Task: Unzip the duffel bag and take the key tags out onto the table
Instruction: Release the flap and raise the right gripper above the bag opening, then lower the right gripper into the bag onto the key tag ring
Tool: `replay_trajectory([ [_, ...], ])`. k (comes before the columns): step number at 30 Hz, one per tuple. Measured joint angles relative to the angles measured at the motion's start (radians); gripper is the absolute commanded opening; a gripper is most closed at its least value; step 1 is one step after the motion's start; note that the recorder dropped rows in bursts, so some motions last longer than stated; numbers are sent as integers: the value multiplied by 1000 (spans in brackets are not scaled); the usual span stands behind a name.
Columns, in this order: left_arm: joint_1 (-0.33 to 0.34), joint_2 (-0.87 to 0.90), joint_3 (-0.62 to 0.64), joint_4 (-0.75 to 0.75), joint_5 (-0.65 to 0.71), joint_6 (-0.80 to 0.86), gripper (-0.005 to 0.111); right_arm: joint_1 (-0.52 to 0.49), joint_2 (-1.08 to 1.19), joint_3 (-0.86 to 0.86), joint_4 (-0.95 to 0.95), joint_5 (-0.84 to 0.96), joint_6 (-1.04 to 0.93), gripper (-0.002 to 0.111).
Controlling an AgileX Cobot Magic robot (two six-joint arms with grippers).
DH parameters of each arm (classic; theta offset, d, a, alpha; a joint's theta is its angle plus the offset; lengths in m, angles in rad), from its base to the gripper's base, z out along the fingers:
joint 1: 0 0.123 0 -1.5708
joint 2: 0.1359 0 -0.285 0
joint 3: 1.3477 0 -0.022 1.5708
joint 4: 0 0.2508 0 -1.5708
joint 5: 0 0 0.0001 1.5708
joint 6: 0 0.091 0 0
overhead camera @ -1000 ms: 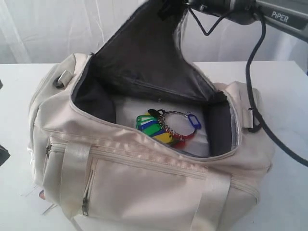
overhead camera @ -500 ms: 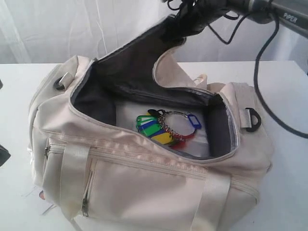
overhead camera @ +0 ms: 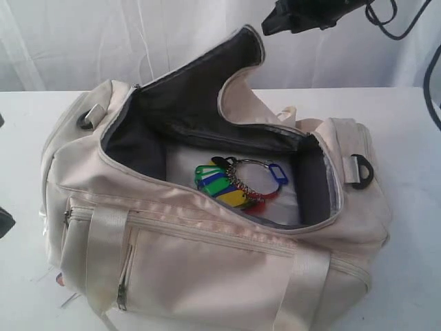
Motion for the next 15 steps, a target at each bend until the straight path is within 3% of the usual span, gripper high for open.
replay_trajectory([
  [4,0,0,0,0,-2,0,0,38,-18,15,46,131,-59,43],
  [10,0,0,7,0,-9,0,0,138,-35,50,48,156,-125,3],
  [15,0,0,7,0,-9,0,0,241,-40,59,-20,157,-137,0],
])
